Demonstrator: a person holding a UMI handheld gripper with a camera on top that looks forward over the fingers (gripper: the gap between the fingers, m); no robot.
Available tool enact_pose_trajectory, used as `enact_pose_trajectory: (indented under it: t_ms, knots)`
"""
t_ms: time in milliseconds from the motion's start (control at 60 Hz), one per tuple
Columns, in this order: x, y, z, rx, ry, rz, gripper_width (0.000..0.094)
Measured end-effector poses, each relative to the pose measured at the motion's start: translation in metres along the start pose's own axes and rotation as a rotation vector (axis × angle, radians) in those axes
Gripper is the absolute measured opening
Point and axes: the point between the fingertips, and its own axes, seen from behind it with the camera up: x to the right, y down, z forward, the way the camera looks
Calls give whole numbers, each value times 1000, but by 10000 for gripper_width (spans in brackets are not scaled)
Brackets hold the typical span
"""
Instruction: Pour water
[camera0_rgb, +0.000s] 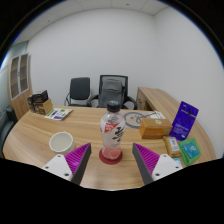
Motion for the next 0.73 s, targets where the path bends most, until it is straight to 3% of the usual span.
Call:
enact_pose_trajectory:
  t_ms: [367, 733]
  knots:
    - [-58, 15, -176, -50, 102, 54, 860]
    - [-87, 22, -229, -53, 127, 74, 858]
